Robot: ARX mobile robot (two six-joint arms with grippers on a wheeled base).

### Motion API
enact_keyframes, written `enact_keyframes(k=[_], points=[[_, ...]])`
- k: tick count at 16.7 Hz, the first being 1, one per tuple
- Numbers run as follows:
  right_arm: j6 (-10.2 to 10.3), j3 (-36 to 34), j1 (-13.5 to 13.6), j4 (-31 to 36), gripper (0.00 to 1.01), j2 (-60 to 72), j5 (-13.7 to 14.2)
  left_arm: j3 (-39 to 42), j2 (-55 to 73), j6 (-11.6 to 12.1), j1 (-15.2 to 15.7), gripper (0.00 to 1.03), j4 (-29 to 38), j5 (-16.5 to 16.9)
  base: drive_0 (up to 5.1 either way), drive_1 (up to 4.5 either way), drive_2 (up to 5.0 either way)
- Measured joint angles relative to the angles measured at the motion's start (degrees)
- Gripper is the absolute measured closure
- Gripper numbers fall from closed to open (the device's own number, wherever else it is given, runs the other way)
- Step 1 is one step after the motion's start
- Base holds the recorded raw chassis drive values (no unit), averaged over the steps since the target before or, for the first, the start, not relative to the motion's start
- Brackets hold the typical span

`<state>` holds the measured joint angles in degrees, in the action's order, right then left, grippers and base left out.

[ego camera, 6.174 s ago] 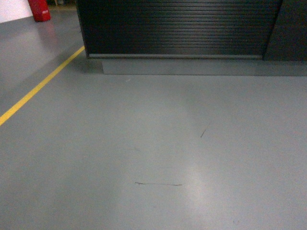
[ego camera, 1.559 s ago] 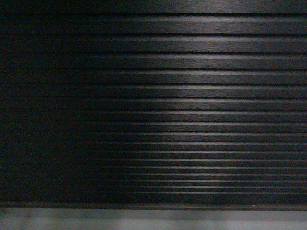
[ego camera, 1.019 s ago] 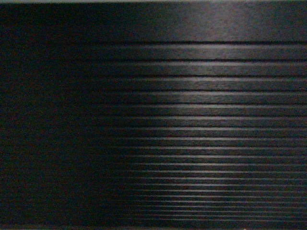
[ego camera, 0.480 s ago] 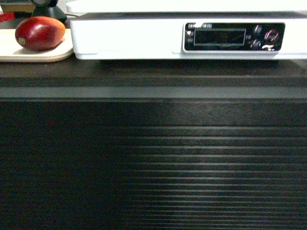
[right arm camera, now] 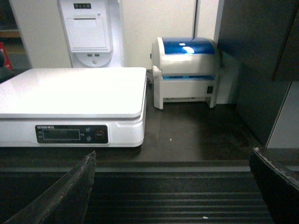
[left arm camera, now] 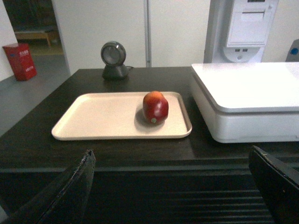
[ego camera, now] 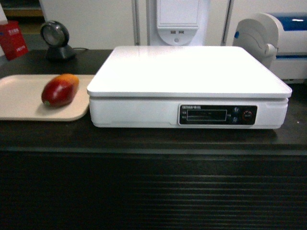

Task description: Place dark red mango on scale at checkout

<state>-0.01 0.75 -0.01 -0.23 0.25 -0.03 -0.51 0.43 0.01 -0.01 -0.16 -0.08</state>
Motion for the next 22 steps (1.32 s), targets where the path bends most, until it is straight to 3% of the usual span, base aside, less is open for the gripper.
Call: enact_keyframes(k=[19, 20, 21, 22], points=[[0.0, 0.0, 0.0, 0.0, 0.03, 0.0, 0.0, 0.0, 0.0, 0.0, 0.0, 0.05, 0.0, 0.1, 0.0, 0.0, 0.0], [0.0, 0.0, 0.0, 0.0, 0.03, 0.0, 0.0, -1.5, 1.4, -1.4, -2.4, 0.05, -5.4, -6.0, 0.0, 0.0, 0.0], [0.0, 0.0, 0.0, 0.0, 0.03, 0.0, 0.1, -3.2, 6.8, -3.1, -8.0, 0.05, -6.3, -14.9, 0.0, 0.0, 0.0], [0.0, 0.0, 0.0, 0.0, 0.03, 0.0, 0.0, -4.0, 11.5, -3.4, -11.6, 0.05, -2.5, -20.1, 0.0, 0.0, 0.0]])
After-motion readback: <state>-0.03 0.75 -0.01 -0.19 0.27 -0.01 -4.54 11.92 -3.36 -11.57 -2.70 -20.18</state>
